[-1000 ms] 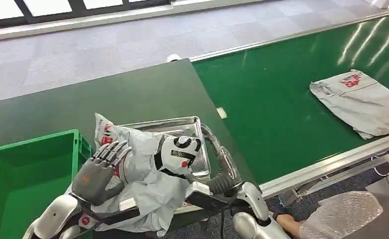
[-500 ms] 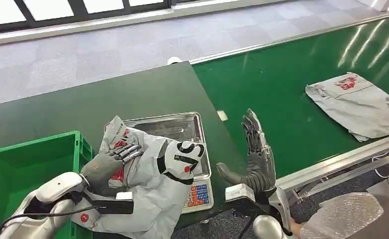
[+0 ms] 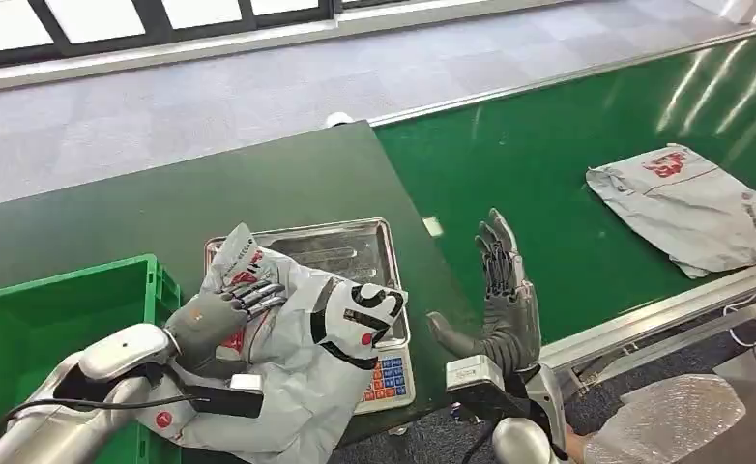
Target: Moved the parcel from conveyor to table for the left to box.
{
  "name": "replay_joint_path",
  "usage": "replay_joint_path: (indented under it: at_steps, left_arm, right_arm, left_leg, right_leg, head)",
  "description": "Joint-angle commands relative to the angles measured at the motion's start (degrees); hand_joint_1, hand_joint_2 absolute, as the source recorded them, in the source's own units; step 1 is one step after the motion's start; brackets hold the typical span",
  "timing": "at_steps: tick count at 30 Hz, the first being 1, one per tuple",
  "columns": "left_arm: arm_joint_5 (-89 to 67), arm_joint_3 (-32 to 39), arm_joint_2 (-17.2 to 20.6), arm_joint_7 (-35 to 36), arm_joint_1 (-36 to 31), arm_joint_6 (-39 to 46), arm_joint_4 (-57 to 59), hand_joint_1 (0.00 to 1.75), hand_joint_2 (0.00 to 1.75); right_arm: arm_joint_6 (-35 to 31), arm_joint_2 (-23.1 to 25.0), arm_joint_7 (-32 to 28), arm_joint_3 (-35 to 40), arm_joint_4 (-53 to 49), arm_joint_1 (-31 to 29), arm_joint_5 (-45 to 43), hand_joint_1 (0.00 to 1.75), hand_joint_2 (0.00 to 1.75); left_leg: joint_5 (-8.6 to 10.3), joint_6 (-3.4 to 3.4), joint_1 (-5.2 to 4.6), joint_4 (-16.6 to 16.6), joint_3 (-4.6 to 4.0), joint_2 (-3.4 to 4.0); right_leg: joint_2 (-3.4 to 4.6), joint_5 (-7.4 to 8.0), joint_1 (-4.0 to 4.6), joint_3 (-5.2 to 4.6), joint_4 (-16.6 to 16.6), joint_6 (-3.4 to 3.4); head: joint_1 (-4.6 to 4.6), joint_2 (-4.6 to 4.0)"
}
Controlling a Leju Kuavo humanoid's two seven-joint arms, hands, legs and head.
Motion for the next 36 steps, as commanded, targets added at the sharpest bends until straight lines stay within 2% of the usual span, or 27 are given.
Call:
replay_joint_path:
  at_steps: [1,15,19,21,22,23,27,28,36]
  left_arm:
    - [-0.01,-6.31,2.52,1.01,2.04,1.92,2.41,0.0,1.75]
    - [-1.61,-3.28,3.72,3.21,2.84,6.75,-2.47,0.0,1.75]
    - [-5.33,1.43,3.65,6.48,5.24,12.66,-7.14,0.0,1.75]
    - [-6.59,6.1,2.48,7.78,6.94,16.12,-9.63,0.0,1.75]
    - [-8.59,7.58,2.07,8.08,7.3,18.2,-10.64,0.35,1.75]
    - [-10.0,9.08,1.56,8.76,7.57,19.87,-11.84,1.68,1.75]
    - [-11.04,9.76,1.46,9.19,7.62,19.97,-12.83,1.68,1.75]
    - [-12.12,10.81,1.15,9.7,7.96,20.86,-13.14,1.75,1.75]
    - [-16.34,14.33,-0.28,11.42,7.99,22.9,-17.29,1.75,1.75]
  right_arm:
    - [0.12,1.2,-0.7,-2.69,1.88,-0.44,-0.74,0.0,1.75]
    - [0.02,1.11,-0.55,-2.72,1.34,-0.23,-1.07,0.0,1.75]
    - [0.05,1.15,-0.75,-2.95,0.56,0.46,-1.7,0.0,1.75]
    - [0.05,2.01,-0.78,-3.26,-0.37,1.18,-1.38,0.0,1.75]
    - [0.19,2.33,-0.82,-3.35,-0.79,1.52,-1.21,0.0,1.75]
    - [0.17,2.71,-0.83,-3.45,-1.34,2.05,-1.06,0.0,1.75]
    - [0.19,2.89,-0.85,-3.48,-1.67,2.38,-0.9,0.0,1.75]
    - [0.26,3.17,-0.89,-3.64,-1.69,2.41,-0.76,0.0,1.75]
    - [0.73,4.48,-0.7,-4.42,-3.46,3.78,-0.19,0.0,1.75]
  left_leg:
    - [0.18,0.0,0.0,-0.17,-0.23,0.09]
    - [0.08,-0.01,0.01,-0.09,0.06,0.06]
    - [0.15,-0.02,0.0,-0.15,0.11,0.04]
    - [0.14,-0.04,0.01,-0.1,0.16,0.09]
    - [0.12,-0.04,0.04,-0.03,0.13,-0.01]
    - [0.16,-0.04,0.03,-0.08,0.07,0.0]
    - [0.17,-0.05,0.09,0.01,-0.17,-0.05]
    - [0.18,-0.08,0.04,0.0,-0.16,-0.05]
    - [0.23,-0.05,0.05,0.0,-0.42,-0.09]
  right_leg:
    - [0.19,0.21,0.01,-0.29,-0.14,-0.03]
    - [0.15,0.08,0.01,-0.22,-0.05,-0.03]
    - [0.16,0.13,0.01,-0.38,-0.11,-0.02]
    - [0.21,0.12,0.01,-0.41,-0.06,-0.03]
    - [0.1,0.09,0.05,-0.38,-0.03,-0.02]
    - [0.12,0.13,0.04,-0.47,-0.07,-0.02]
    - [0.09,0.16,0.1,-0.71,-0.04,-0.04]
    - [0.07,0.14,0.06,-0.73,-0.01,-0.02]
    - [0.06,0.18,0.07,-0.95,-0.04,0.02]
  head:
    - [0.02,0.0]
    - [0.0,0.0]
    - [0.02,0.0]
    - [0.0,0.0]
    - [0.0,0.0]
    - [0.02,0.0]
    - [0.0,0.0]
    - [0.02,0.0]
    - [0.02,0.0]
